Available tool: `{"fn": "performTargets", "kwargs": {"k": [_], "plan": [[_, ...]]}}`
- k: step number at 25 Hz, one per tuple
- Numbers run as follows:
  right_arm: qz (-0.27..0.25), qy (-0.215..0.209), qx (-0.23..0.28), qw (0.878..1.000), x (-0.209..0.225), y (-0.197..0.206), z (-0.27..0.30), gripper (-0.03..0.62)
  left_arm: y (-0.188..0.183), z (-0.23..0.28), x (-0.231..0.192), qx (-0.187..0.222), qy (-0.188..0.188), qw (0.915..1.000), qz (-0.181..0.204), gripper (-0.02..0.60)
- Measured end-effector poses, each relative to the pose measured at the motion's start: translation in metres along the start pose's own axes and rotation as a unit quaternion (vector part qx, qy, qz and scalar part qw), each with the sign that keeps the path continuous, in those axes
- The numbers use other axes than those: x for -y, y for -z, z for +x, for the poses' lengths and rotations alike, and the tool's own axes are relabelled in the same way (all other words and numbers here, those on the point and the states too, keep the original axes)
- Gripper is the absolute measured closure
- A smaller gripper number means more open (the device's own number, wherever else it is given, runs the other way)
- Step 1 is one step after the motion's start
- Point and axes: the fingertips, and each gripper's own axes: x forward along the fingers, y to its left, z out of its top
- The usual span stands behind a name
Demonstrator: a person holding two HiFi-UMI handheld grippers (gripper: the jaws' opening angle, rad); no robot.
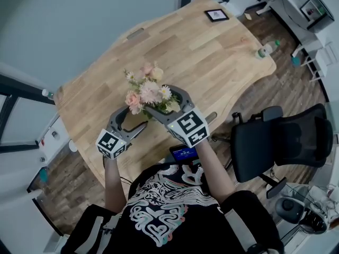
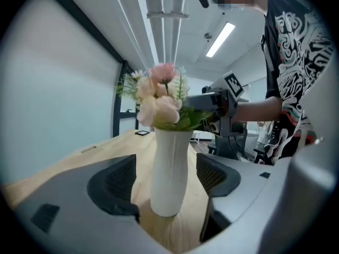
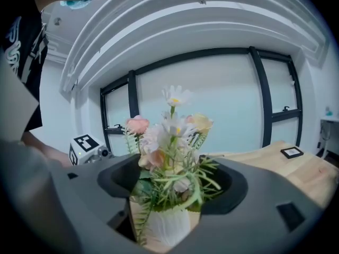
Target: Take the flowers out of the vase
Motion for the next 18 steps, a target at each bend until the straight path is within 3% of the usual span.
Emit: {"fn": "performTargets", "kwargs": {"k": [2,6,7,10,11,13,18], "plan": [[0.007,-0.004,0.001,1.000,0.000,0.002,0.001,0.244,0.005,0.016,0.004,-0.004,0.012,0.9999,0.007,0.247],[0.014,-0.011,-0.001,1.000,0.000,0.005,0.000,0.246,0.002,0.046,0.008,0.025,0.037,0.9990,-0.009,0.245],[0.016,-0.011,-0.002,1.000,-0.001,0.006,-0.001,0.246,0.002,0.054,0.010,0.028,0.045,0.9985,-0.012,0.202],[0.018,-0.012,-0.004,1.000,-0.003,0.009,0.001,0.250,0.000,0.068,0.013,0.029,0.057,0.9979,0.001,0.196],[0.016,-0.012,-0.002,1.000,-0.003,0.009,0.001,0.311,-0.002,0.072,0.013,0.031,0.058,0.9978,0.009,0.196],[0.013,-0.010,0.000,1.000,-0.002,0.009,0.000,0.317,-0.004,0.078,0.016,0.034,0.064,0.9971,0.022,0.198],[0.002,-0.006,0.003,1.000,-0.002,0.011,-0.002,0.449,-0.006,0.079,0.014,0.042,0.069,0.9966,0.014,0.203]]}}
